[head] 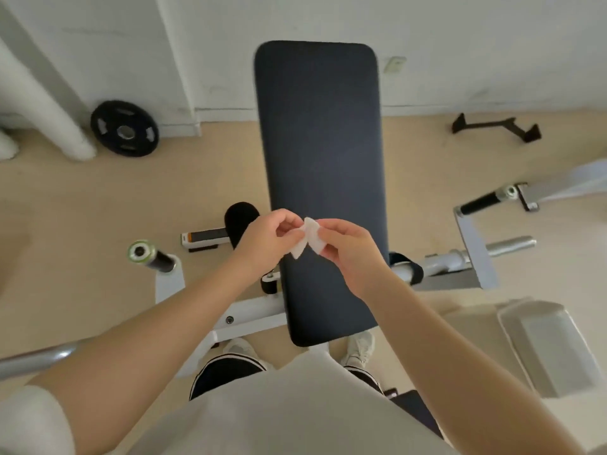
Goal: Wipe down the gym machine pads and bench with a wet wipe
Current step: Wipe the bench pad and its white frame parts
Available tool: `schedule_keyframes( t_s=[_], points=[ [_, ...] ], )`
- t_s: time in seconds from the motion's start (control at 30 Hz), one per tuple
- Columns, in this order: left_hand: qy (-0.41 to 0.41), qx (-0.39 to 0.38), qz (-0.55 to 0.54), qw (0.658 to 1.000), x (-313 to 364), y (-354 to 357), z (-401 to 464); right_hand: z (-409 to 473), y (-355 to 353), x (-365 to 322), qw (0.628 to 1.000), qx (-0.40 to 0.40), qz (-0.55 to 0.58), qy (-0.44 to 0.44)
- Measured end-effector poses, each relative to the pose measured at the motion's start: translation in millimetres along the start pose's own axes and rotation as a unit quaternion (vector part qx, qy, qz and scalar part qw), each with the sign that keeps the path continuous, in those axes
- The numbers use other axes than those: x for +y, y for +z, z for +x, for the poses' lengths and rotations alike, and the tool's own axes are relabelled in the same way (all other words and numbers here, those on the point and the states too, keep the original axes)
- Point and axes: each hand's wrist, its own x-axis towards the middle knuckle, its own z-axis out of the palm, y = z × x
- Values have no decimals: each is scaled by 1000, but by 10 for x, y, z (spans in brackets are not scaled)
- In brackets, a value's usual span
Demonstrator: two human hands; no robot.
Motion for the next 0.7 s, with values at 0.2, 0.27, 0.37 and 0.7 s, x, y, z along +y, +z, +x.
schedule_keyframes(
  t_s=[0.2, 0.27, 0.37, 0.7],
  points=[
    [-64, -126, -111, 984, 300, 536, 127, 38, -898, 69, 995, 34, 81, -40],
    [-57, -131, -135, 980, 431, 814, 197, 112, -1184, 122, 992, 69, 87, -56],
    [-46, -94, -155, 982, 674, 1336, 312, 232, -1646, 159, 990, 113, 11, -80],
    [-52, 72, -155, 984, 1523, 3219, 676, 380, -3505, 199, 985, -137, -3, -103]
  ],
)
